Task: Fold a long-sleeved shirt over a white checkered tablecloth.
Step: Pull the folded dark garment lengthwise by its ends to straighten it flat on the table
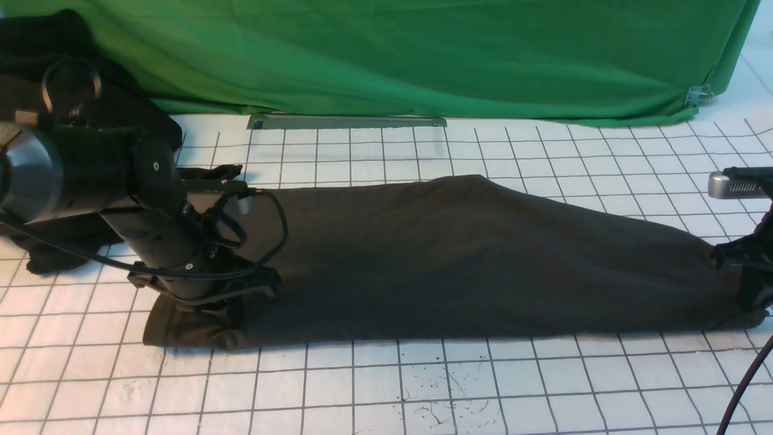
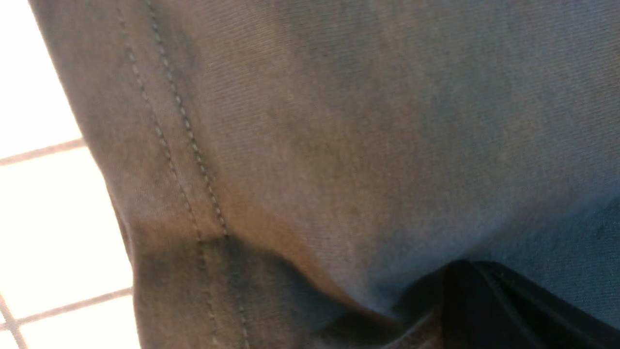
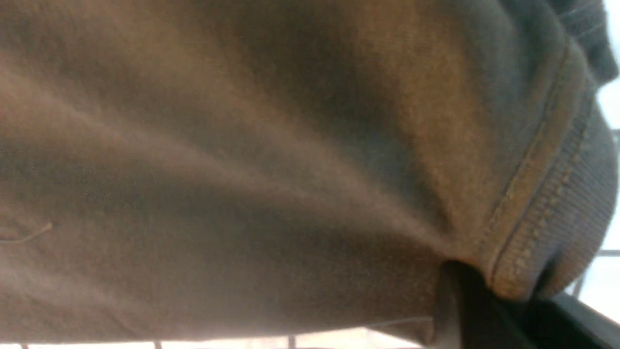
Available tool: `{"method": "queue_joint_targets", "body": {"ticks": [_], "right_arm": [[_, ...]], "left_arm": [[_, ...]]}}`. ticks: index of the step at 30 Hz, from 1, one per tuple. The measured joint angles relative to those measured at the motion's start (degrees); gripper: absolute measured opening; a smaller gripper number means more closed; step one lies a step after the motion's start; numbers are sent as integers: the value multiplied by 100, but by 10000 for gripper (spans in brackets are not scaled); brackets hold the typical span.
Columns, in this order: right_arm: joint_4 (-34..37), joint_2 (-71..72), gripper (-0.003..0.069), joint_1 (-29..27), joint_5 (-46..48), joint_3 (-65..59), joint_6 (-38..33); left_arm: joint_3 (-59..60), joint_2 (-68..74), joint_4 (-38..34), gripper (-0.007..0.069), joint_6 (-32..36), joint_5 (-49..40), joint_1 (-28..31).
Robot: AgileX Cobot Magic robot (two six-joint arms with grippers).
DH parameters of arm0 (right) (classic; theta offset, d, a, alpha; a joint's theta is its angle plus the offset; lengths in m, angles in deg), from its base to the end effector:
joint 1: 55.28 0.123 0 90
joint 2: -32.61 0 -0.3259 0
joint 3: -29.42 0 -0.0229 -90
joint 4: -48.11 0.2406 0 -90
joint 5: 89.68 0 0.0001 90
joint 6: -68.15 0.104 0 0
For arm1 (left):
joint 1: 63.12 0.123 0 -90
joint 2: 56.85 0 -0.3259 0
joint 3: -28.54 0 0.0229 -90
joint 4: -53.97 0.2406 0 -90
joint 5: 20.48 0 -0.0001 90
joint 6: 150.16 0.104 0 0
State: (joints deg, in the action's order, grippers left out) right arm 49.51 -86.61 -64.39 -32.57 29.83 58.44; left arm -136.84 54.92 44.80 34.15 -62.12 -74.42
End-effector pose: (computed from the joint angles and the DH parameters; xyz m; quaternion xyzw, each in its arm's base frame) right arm 0.3837 -0.0594 0.2078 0.0010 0.9993 0.0045 0.0368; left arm 0.3412 -0.0794 0.2003 0.0813 0.9895 -0.0653 0.1001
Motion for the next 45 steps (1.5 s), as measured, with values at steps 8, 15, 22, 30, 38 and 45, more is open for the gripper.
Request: {"method": "queue_joint_targets", "body": {"ticks": [8, 15, 22, 30, 38, 45], "right_arm": [[-246, 18, 113, -34, 23, 127, 269], [-408, 25, 522, 12, 1051, 950, 550], [40, 96, 608, 267, 891, 1267, 431], [98, -439, 608, 266, 758, 1267, 403], [127, -1048, 512, 262, 648, 1287, 349], [184, -1005, 50, 248, 654, 1299, 41]], "left_arm": [[0, 0, -12, -4, 0, 0, 0], [46, -131, 5, -4, -5, -34, 0], [70, -729, 0, -4, -5, -319, 0], [70, -1218, -11, -4, -5, -510, 0], [76, -1446, -11, -4, -5, -655, -6], [82, -1445, 12, -4, -5, -760, -6]]}}
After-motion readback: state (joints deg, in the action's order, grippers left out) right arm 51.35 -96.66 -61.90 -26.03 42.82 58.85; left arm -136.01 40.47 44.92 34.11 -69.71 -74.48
